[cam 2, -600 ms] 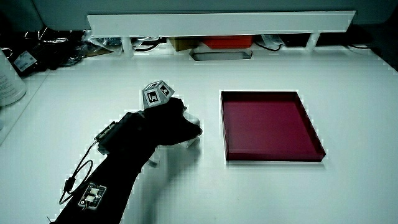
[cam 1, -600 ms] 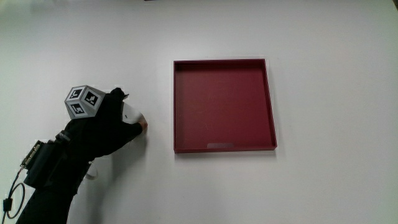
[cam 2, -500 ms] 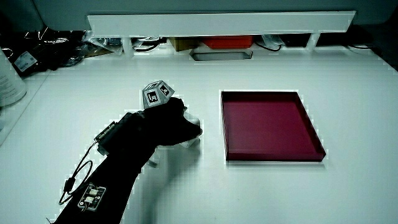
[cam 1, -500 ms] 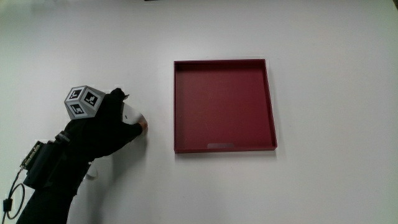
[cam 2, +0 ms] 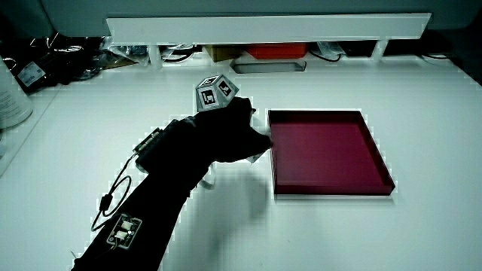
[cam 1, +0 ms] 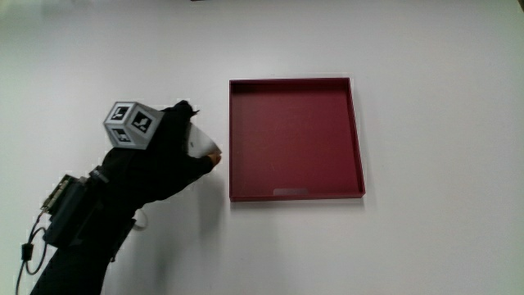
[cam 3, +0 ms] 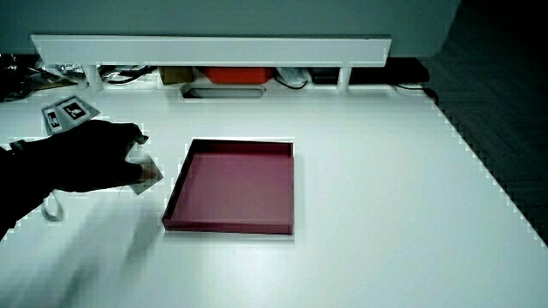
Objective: Pick socket
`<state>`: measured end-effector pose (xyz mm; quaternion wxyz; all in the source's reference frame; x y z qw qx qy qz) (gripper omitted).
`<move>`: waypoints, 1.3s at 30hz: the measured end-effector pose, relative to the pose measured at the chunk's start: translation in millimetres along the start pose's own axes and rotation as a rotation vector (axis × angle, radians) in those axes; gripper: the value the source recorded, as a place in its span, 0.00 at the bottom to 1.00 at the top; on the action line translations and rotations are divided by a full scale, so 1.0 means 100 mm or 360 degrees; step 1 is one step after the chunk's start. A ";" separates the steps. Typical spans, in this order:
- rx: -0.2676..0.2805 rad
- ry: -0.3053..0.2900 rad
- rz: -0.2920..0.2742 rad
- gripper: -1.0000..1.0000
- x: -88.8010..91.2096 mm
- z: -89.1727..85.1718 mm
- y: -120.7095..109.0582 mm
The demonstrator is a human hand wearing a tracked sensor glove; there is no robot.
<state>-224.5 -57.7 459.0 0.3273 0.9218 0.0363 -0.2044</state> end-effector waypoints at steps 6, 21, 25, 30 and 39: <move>-0.0052 -0.0013 0.0024 0.50 -0.03 -0.17 0.02; -0.0115 -0.0050 0.0067 0.50 -0.14 -0.40 0.09; -0.0088 -0.0043 0.0072 0.50 -0.14 -0.40 0.09; -0.0045 -0.0039 0.0092 0.65 -0.12 -0.38 0.07; 0.0017 -0.0032 0.0078 0.91 -0.12 -0.40 0.05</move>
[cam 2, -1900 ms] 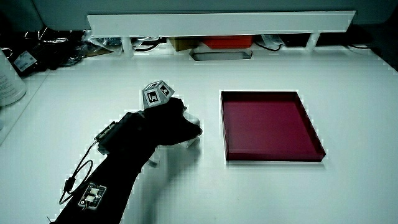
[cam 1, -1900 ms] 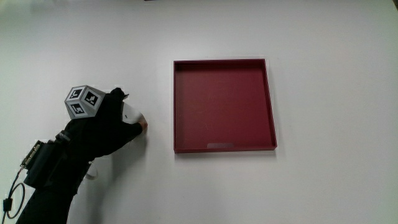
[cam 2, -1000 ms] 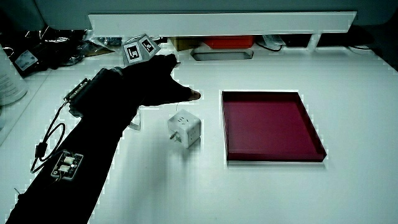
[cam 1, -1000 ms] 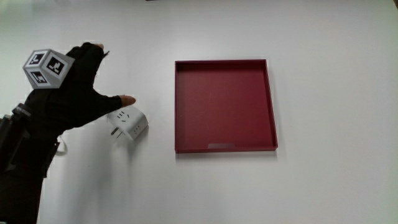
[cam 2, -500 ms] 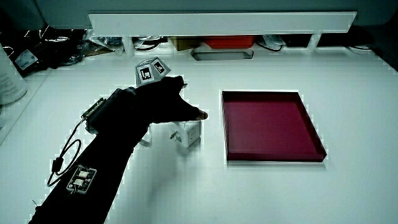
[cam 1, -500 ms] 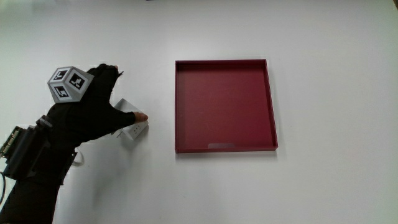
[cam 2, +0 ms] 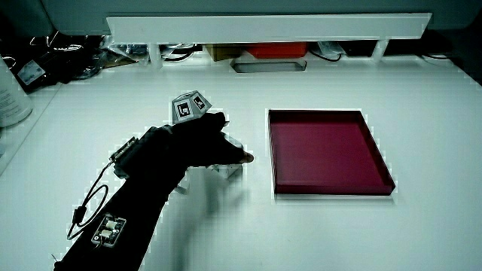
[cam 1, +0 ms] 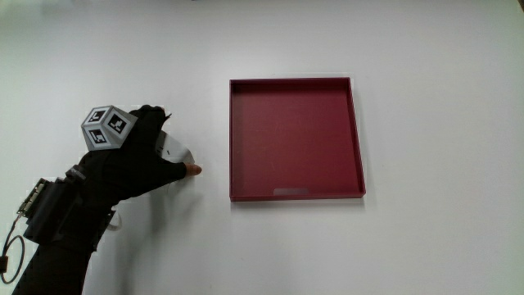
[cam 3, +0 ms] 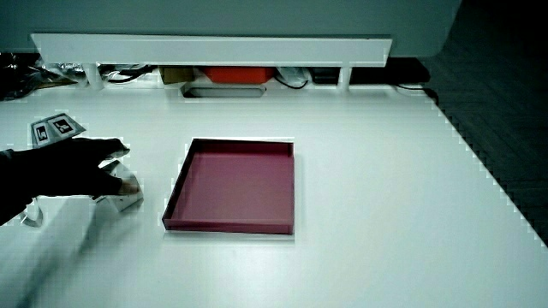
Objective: Pick socket
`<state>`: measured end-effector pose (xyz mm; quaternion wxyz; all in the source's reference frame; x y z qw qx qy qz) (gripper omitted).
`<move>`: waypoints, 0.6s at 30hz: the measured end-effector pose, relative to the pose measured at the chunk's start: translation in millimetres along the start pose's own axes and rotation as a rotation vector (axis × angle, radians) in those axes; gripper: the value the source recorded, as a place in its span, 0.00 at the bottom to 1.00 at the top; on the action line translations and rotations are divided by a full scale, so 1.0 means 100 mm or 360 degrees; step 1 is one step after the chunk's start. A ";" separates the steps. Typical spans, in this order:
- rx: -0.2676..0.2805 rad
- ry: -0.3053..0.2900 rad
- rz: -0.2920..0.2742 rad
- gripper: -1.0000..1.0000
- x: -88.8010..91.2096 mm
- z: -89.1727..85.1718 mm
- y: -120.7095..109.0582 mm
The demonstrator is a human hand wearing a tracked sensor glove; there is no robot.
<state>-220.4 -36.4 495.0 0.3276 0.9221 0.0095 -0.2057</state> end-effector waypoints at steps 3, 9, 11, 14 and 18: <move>0.0005 -0.0019 -0.0007 1.00 -0.02 0.01 0.00; 0.0033 -0.0052 -0.0051 1.00 0.05 0.07 -0.07; 0.0046 -0.0051 -0.0066 1.00 0.11 0.11 -0.09; 0.0087 -0.0063 -0.0145 1.00 0.24 0.18 -0.13; 0.0104 -0.0121 -0.0263 1.00 0.44 0.18 -0.12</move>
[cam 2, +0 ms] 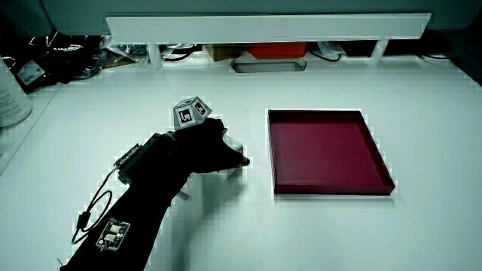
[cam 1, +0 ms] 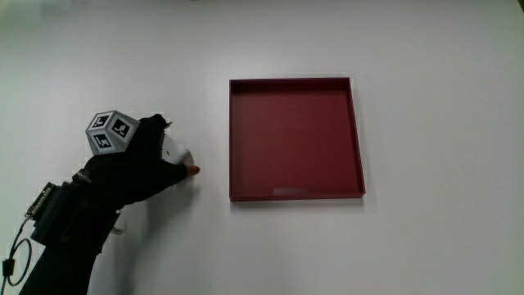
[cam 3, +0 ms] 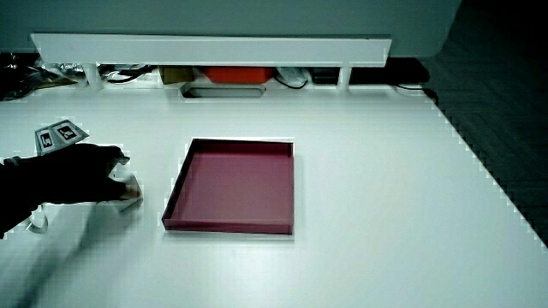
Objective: Pick socket
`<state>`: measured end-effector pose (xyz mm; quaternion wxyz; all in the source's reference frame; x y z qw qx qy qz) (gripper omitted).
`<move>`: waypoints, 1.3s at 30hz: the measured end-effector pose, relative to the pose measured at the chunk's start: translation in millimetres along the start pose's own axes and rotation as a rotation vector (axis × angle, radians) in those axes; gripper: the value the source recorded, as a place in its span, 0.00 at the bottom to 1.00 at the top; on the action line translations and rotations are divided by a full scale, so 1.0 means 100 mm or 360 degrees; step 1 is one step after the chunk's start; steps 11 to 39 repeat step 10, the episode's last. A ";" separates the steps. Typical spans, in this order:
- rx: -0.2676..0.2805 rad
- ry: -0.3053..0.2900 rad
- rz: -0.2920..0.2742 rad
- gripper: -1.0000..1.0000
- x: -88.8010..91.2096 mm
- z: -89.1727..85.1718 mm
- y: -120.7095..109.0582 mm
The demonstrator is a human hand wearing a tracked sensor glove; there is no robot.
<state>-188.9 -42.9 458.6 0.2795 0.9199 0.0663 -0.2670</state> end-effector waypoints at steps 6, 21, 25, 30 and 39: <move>-0.0017 -0.0012 -0.0109 1.00 0.29 -0.08 0.12; -0.0069 -0.0109 -0.0093 1.00 0.49 -0.15 0.20; -0.0069 -0.0109 -0.0093 1.00 0.49 -0.15 0.20; -0.0069 -0.0109 -0.0093 1.00 0.49 -0.15 0.20; -0.0069 -0.0109 -0.0093 1.00 0.49 -0.15 0.20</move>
